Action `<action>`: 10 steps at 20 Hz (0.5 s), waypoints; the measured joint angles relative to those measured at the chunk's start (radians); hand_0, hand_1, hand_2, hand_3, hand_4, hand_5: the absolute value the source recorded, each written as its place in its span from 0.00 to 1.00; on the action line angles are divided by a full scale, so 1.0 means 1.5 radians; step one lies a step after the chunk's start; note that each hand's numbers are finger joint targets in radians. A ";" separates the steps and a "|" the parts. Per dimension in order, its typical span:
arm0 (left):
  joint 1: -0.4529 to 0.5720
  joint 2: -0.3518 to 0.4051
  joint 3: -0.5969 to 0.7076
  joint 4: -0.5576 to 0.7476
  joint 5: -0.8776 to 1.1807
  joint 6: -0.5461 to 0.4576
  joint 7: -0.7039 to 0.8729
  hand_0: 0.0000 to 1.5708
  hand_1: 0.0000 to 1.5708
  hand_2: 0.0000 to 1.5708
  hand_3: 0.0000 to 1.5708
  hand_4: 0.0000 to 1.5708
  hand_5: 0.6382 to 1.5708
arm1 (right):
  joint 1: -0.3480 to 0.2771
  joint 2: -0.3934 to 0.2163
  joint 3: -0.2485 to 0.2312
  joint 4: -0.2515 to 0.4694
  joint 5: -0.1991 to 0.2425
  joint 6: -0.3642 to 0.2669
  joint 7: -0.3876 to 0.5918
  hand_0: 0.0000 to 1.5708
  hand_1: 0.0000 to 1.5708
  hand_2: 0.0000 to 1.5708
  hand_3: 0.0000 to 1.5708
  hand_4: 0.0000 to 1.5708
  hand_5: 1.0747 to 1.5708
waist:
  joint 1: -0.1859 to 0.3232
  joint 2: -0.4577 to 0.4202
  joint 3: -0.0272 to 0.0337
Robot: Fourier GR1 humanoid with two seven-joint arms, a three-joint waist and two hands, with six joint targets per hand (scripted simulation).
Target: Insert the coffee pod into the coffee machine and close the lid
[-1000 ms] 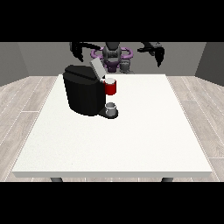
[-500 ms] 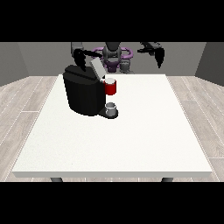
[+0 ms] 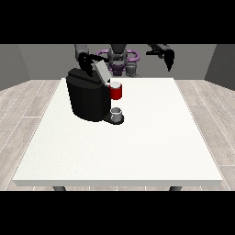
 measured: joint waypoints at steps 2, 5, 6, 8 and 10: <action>0.003 0.015 0.011 0.002 0.012 -0.009 -0.001 0.00 0.00 0.00 0.00 0.08 1.00 | -0.005 0.007 0.008 0.000 0.007 -0.003 0.004 0.00 0.00 0.00 0.00 0.00 1.00 | -0.006 0.000 0.0001; -0.002 0.018 0.010 0.010 0.007 0.002 -0.009 0.00 0.00 0.00 0.00 0.00 1.00 | -0.023 0.012 0.015 0.004 0.017 -0.005 -0.002 0.00 0.00 0.00 0.00 0.00 1.00 | -0.014 0.013 -0.0006; -0.007 0.019 0.008 0.008 0.007 0.006 -0.004 0.00 0.00 0.00 0.00 0.00 1.00 | -0.030 0.015 0.016 0.007 0.018 -0.005 0.004 0.00 0.00 0.00 0.00 0.00 1.00 | -0.015 0.014 -0.0001; -0.002 0.014 -0.003 -0.002 0.002 0.013 -0.001 0.00 0.00 0.00 0.00 0.00 1.00 | -0.042 0.014 0.014 0.016 0.021 -0.005 -0.003 0.00 0.00 0.00 0.00 0.00 1.00 | -0.009 0.015 0.0002; -0.010 0.023 0.003 0.005 0.003 0.014 -0.011 0.00 0.00 0.00 0.00 0.00 1.00 | -0.058 0.012 0.011 0.015 0.020 -0.001 -0.013 0.00 0.00 0.00 0.00 0.00 1.00 | -0.010 0.028 -0.0002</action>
